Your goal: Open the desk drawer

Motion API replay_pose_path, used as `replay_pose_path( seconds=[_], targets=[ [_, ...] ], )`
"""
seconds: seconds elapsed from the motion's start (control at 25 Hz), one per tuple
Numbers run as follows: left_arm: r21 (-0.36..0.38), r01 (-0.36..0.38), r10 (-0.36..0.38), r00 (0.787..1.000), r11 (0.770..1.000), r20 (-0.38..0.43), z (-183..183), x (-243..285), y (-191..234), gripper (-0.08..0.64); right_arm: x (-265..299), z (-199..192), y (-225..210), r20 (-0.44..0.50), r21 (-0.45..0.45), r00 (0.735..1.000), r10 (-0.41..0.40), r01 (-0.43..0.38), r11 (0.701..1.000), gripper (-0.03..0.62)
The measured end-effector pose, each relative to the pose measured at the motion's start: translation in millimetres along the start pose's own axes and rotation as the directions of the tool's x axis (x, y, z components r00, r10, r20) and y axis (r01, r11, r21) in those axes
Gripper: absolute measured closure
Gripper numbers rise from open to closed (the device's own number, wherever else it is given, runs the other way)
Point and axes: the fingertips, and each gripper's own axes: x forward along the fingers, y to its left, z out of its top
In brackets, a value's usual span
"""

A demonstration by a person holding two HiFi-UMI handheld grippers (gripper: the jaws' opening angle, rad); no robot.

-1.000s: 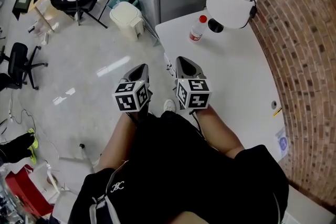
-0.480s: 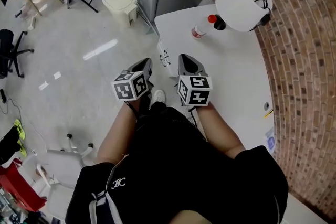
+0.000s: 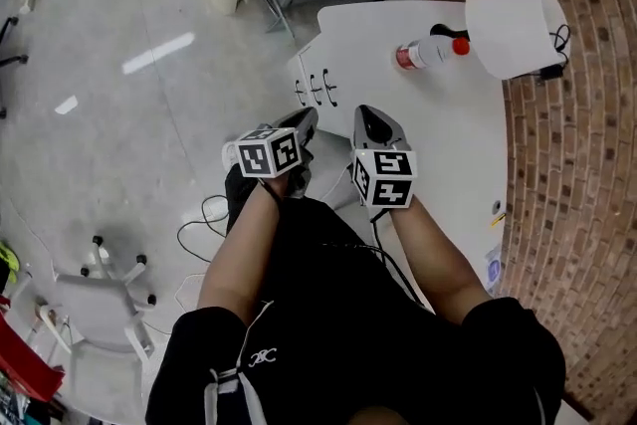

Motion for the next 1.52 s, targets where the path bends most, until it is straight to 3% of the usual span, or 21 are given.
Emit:
replay_pose_path(
  seconds=[0.24,0.48,0.76,1.04,1.16,1.28,1.52],
  targets=[
    [-0.151,0.021,-0.023,1.000,0.988,-0.012,-36,47,64,0.560,24,-23,4,-0.084,-0.054,0.996,-0.018,0.014,0.998,0.601],
    [-0.161,0.000,-0.005,1.000,0.987,-0.026,-54,94,123,0.558,40,-19,5,-0.079,-0.044,0.996,-0.048,0.044,0.998,0.601],
    [-0.221,0.120,-0.133,0.990,0.968,-0.049,-67,151,126,0.478,55,-37,-2,-0.117,-0.111,0.990,-0.082,0.069,0.991,0.601],
    [-0.223,0.112,-0.142,0.983,0.968,-0.120,-87,180,125,0.445,61,-54,-14,-0.162,-0.110,0.982,-0.102,0.085,0.990,0.601],
    [-0.285,0.165,-0.200,0.975,0.944,-0.096,-83,181,120,0.540,65,-56,-17,-0.168,-0.104,0.980,-0.104,0.088,0.991,0.601],
    [-0.322,0.179,-0.215,0.973,0.930,-0.082,-83,177,118,0.543,64,-58,-20,-0.177,-0.104,0.979,-0.103,0.086,0.991,0.601],
    [-0.323,0.165,-0.207,0.973,0.932,-0.100,-82,164,125,0.545,61,-57,-30,-0.178,-0.087,0.978,-0.111,0.097,0.991,0.601]
  ],
)
